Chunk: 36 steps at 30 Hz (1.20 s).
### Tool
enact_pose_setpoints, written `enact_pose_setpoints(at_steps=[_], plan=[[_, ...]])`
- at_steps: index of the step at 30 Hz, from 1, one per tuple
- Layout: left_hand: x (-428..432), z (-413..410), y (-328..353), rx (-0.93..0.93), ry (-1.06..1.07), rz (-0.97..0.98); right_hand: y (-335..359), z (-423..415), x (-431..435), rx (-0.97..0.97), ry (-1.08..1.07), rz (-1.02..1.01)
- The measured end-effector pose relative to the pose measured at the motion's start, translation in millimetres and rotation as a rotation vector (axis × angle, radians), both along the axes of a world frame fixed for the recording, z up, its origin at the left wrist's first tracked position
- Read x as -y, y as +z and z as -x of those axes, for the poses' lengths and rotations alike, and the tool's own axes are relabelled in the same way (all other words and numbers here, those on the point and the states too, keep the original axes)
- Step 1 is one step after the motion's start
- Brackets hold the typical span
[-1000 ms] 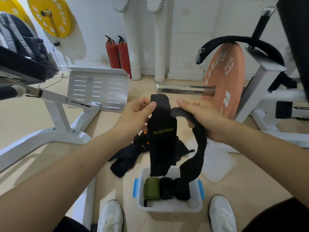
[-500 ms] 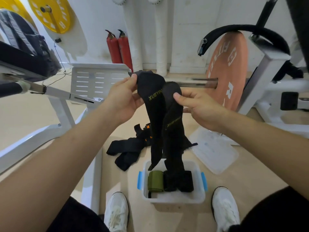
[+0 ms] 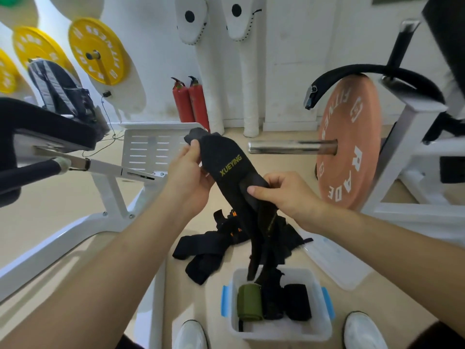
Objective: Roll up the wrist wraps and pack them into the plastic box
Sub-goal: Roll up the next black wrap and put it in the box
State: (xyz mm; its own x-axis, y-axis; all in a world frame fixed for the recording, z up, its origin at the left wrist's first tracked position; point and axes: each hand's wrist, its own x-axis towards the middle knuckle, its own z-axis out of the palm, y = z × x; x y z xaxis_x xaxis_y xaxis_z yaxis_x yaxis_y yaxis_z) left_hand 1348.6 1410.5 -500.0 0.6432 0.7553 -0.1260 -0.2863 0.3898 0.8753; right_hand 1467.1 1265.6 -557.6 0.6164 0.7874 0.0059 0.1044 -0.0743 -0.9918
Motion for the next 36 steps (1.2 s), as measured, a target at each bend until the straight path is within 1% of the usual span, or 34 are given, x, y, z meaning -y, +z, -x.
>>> enact_pose_setpoints(at_steps=[3, 7, 10, 12, 15, 17, 20, 21, 23, 28, 30, 32, 33, 34, 36], plan=[[0, 2, -5, -0.024, -0.046, 0.019, -1, 1, 3, 0.024, -0.003, -0.009], [8, 4, -17, -0.083, -0.172, -0.061, 1, 1, 5, 0.036, 0.006, 0.019], [14, 1, -19, -0.032, -0.175, -0.017, 2, 1, 9, -0.005, 0.031, 0.065], [16, 0, -16, -0.001, -0.180, 0.016, 3, 2, 12, 0.044, 0.029, 0.095], [17, -1, -14, 0.021, -0.179, 0.024, 3, 4, 12, 0.142, -0.076, 0.086], [16, -2, -12, 0.030, -0.186, 0.020, 6, 3, 14, 0.107, -0.108, 0.092], [18, -3, -8, 0.024, -0.232, 0.019, 12, 6, 17, -0.006, 0.069, 0.073], [19, -4, -8, 0.020, -0.249, 0.014, 12, 6, 17, -0.013, 0.101, 0.063], [20, -5, -9, 0.015, -0.264, 0.003, 10, 5, 16, 0.012, 0.093, 0.040], [19, -7, -11, 0.032, -0.254, -0.033, 9, 2, 19, -0.005, 0.089, 0.024], [19, -7, -13, 0.013, -0.264, -0.048, 13, 0, 20, 0.115, 0.036, 0.041], [19, -7, -15, -0.025, -0.292, -0.096, 19, -4, 20, 0.291, -0.116, 0.022], [20, -7, -15, -0.043, -0.308, -0.133, 22, -6, 21, 0.342, -0.171, -0.016], [21, -6, -16, -0.057, -0.324, -0.172, 26, -7, 21, 0.358, -0.188, -0.059], [23, -5, -16, -0.072, -0.349, -0.234, 33, -7, 20, 0.337, -0.156, -0.119]])
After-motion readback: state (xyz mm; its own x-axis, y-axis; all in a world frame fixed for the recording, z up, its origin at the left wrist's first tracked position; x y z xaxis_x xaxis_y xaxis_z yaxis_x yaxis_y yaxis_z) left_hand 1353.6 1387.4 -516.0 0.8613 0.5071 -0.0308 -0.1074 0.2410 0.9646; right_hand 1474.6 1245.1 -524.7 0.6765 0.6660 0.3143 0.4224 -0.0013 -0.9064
